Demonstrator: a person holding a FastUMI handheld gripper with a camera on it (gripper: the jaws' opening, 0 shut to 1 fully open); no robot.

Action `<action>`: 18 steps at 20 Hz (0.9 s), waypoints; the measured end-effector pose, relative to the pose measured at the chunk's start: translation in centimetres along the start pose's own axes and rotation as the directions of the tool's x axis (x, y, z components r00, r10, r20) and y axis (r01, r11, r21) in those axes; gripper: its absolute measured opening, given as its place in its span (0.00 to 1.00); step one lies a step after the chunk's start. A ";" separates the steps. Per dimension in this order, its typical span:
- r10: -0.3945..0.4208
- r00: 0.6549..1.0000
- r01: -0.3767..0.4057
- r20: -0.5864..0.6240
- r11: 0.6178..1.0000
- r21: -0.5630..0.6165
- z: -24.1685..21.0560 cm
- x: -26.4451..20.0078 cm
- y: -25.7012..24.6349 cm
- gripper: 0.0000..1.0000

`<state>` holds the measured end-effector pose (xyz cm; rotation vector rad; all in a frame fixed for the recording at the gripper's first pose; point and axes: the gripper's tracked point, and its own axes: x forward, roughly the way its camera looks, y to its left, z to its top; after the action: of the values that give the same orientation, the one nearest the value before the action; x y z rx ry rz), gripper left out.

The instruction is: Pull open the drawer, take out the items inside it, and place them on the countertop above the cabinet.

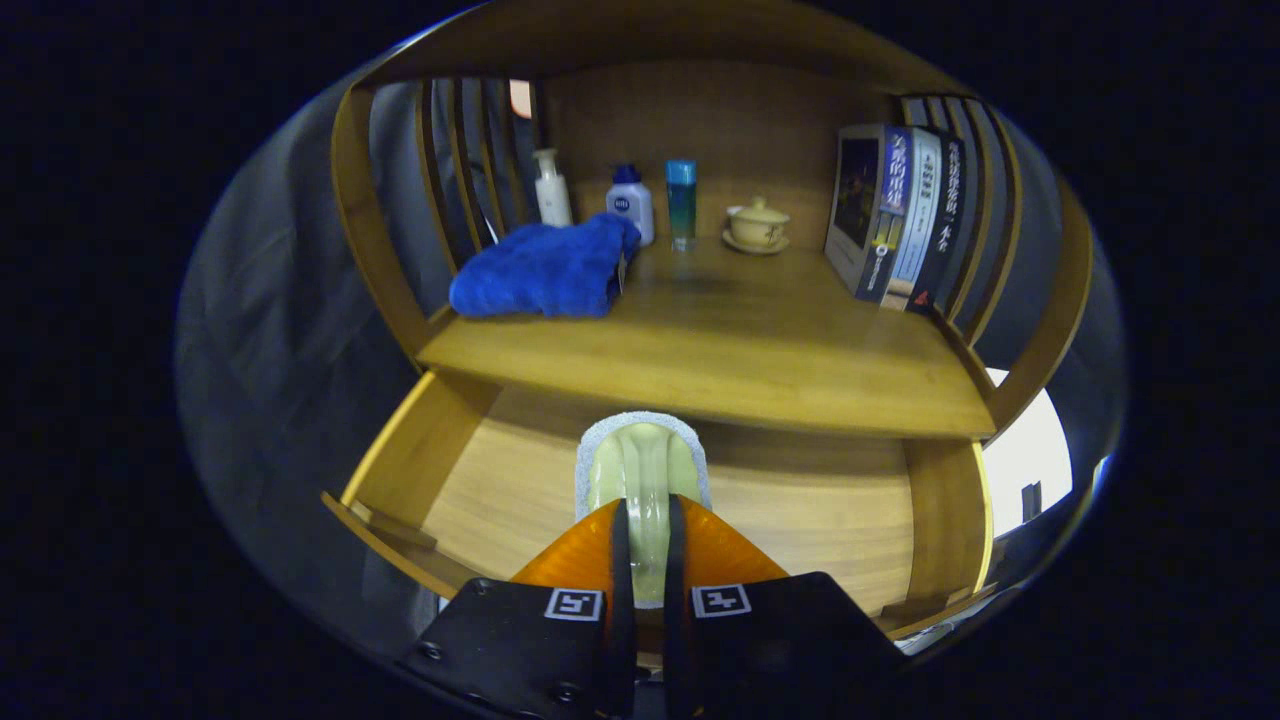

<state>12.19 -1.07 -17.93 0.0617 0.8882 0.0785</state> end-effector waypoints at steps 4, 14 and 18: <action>-0.043 0.995 0.037 0.094 0.997 0.065 6.7 -1.0 -2.3 0.19; -0.191 0.981 0.193 0.042 0.981 -0.033 13.5 7.1 -4.8 0.19; -0.187 0.982 0.188 0.025 0.981 -0.042 14.2 9.5 -3.1 0.19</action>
<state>29.32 -3.61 -16.61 -0.0627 0.8669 -0.0785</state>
